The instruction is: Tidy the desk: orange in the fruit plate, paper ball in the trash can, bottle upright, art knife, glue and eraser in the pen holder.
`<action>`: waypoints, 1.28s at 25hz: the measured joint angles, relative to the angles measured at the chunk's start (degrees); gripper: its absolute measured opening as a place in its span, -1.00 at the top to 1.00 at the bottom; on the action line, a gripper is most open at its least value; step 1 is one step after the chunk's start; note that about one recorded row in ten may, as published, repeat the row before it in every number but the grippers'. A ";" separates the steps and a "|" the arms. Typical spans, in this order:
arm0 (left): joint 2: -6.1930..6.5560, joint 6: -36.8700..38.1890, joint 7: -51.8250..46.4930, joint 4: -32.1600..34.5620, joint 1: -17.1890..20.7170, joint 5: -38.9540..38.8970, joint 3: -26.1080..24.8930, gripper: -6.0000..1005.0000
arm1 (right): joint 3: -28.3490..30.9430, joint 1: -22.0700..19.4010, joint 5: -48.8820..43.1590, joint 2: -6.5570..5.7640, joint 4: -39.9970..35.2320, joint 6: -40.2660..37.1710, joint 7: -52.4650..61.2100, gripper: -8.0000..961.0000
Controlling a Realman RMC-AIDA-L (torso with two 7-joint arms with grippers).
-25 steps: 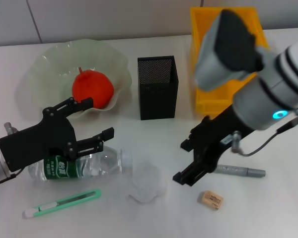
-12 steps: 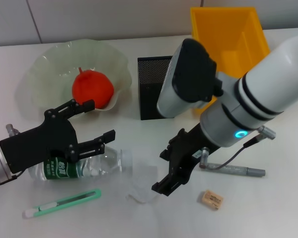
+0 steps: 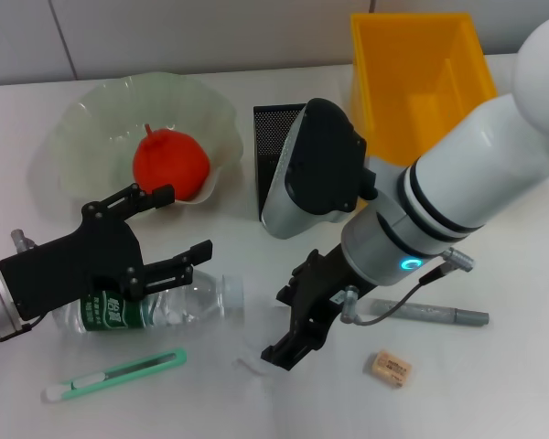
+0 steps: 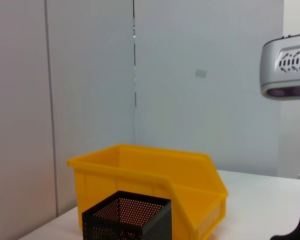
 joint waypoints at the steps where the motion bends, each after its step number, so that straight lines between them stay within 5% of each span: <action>1: 0.00 -0.04 0.00 -0.04 0.00 0.00 -0.03 -0.72 | -0.17 0.29 0.45 0.00 0.66 0.48 0.00 -0.60; 12: 0.00 -0.15 0.16 -0.04 0.00 0.26 0.08 -0.72 | -1.38 2.16 1.03 -0.09 3.96 2.26 -0.04 -0.59; 22: 0.00 -0.15 0.60 -0.03 0.00 0.26 0.19 -0.72 | -1.18 2.99 1.02 -0.14 5.53 1.97 -0.02 -0.20; 27: 0.00 -0.03 0.61 -0.03 -0.01 0.26 0.13 -0.72 | 3.30 1.46 0.67 -0.29 0.03 -3.55 0.52 0.05; 32: 0.08 0.33 0.61 -0.03 -0.01 0.25 0.13 -0.72 | 15.81 -2.65 0.30 -0.44 -12.63 -15.16 1.61 0.17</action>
